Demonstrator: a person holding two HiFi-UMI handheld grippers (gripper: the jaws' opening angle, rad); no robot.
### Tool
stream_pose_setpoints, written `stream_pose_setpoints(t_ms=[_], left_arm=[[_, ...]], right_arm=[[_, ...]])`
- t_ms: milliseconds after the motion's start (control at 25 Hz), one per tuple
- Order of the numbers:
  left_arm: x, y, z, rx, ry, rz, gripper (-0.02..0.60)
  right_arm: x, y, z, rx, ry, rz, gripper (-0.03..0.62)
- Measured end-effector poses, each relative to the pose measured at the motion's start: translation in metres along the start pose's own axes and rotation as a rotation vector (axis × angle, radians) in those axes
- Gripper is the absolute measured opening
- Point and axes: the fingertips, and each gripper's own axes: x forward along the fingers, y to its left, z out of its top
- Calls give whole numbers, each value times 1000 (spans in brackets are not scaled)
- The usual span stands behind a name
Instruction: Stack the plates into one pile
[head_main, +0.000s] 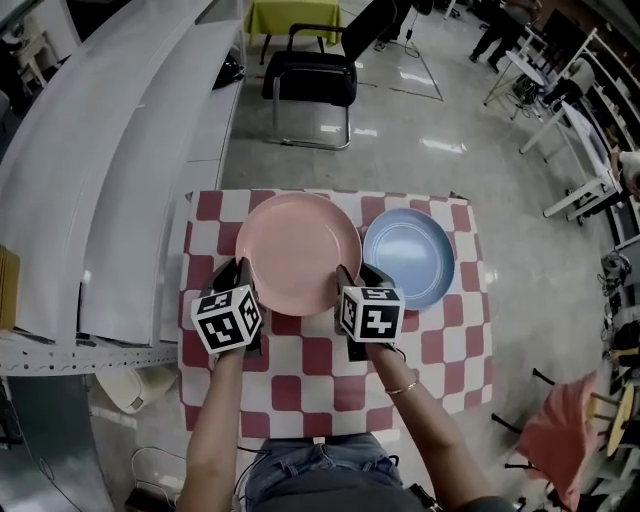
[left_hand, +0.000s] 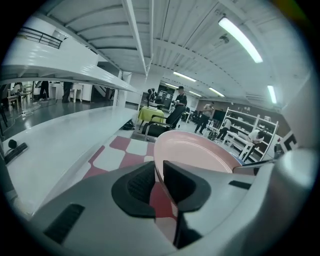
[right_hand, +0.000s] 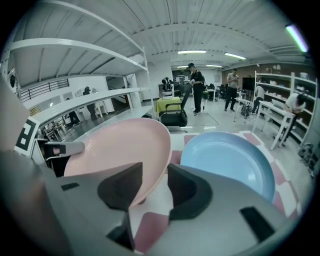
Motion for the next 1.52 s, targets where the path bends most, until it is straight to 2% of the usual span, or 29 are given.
stream_pose_setpoints(t_ms=[360, 960, 1240, 1520], left_arm=[[19, -77, 4, 68, 10, -121, 60], [47, -213, -12, 176, 46, -292, 63], [60, -252, -31, 199, 76, -310, 64], [75, -274, -38, 198, 93, -285, 63]], right_arm=[[-39, -72, 1, 110, -57, -124, 127], [-94, -193, -29, 230, -88, -289, 107], [-103, -232, -45, 276, -80, -317, 101], [-94, -261, -49, 275, -53, -306, 103]])
